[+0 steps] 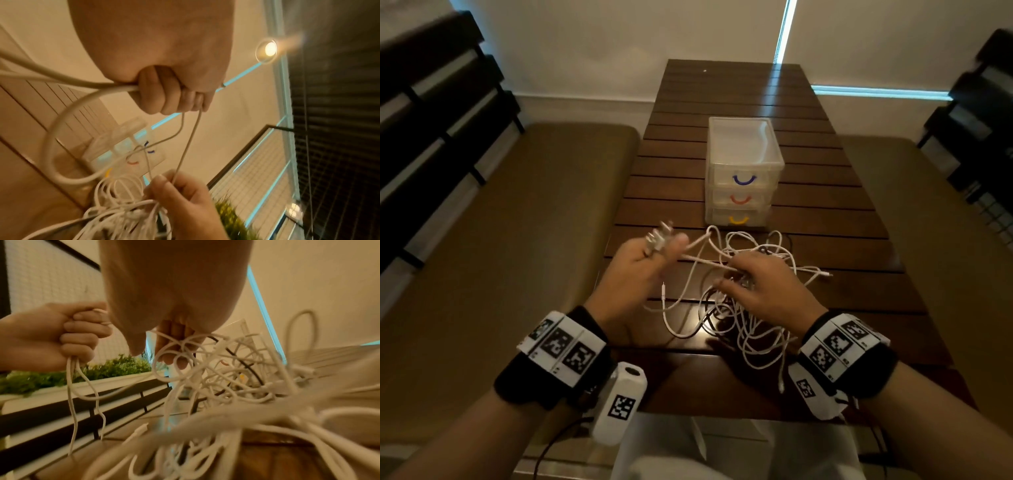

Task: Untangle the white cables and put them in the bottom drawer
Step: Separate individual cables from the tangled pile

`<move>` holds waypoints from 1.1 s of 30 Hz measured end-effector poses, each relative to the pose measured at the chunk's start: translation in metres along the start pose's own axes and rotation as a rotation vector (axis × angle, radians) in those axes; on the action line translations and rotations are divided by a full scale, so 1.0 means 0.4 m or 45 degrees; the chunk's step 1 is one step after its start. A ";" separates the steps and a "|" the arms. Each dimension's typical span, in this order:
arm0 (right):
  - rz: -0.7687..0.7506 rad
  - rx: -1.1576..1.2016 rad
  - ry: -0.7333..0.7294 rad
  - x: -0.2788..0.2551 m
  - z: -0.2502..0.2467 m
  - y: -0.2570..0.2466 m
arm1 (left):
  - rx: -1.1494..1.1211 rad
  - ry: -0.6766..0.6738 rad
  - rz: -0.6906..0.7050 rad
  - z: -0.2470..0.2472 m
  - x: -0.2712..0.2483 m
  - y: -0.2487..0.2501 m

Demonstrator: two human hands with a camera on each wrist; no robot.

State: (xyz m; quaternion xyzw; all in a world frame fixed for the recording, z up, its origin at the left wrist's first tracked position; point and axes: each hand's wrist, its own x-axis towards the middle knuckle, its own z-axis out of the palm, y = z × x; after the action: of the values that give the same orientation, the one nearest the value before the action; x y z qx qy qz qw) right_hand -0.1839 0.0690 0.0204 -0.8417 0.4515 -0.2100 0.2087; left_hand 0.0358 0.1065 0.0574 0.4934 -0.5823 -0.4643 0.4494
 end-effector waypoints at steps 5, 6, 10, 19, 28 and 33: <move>0.071 0.023 0.083 0.037 -0.027 -0.002 | -0.523 0.307 0.021 -0.031 0.012 0.048; 0.062 -0.006 0.055 0.040 -0.030 -0.003 | -0.576 0.363 0.017 -0.034 0.013 0.050; 0.017 -0.260 -0.034 0.038 -0.034 0.009 | -0.730 0.538 -0.024 -0.056 0.013 0.044; -0.075 -0.361 0.080 0.018 -0.037 0.039 | -0.784 0.696 -0.071 -0.115 0.022 0.024; 0.130 -0.445 -0.274 0.017 0.021 0.030 | -0.094 0.372 -0.050 -0.018 -0.008 -0.041; 0.132 -0.029 0.241 0.077 -0.046 0.012 | 0.054 0.228 0.120 0.021 -0.007 -0.035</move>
State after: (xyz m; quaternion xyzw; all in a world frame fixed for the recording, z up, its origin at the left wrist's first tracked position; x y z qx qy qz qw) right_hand -0.1817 0.0374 0.0382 -0.7959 0.5146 -0.2723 0.1662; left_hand 0.0302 0.1091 0.0420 0.5142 -0.5720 -0.3843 0.5106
